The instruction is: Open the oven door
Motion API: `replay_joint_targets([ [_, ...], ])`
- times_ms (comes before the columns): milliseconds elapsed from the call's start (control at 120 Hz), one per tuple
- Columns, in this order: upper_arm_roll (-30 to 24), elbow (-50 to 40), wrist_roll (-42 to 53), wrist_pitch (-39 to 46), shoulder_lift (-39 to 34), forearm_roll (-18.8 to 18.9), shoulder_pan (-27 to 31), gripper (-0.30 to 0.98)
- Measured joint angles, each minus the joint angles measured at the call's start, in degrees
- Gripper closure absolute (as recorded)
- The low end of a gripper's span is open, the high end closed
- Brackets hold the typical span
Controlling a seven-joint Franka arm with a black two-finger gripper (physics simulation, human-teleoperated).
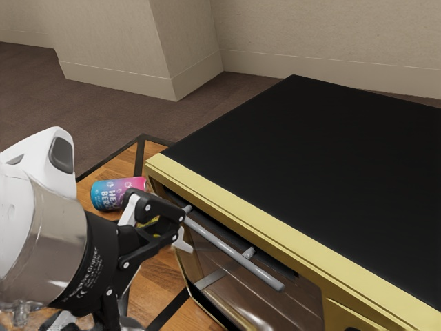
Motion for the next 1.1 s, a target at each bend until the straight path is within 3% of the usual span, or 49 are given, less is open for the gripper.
replay_joint_targets([
  [492,0.05,0.02,4.41,2.36,3.81,0.06,3.71,0.0],
  [692,0.05,-0.02,5.68,3.01,4.1,0.03,7.9,0.0],
  [1100,0.05,-2.71,7.29,6.16,5.55,-1.0,8.74,0.0],
])
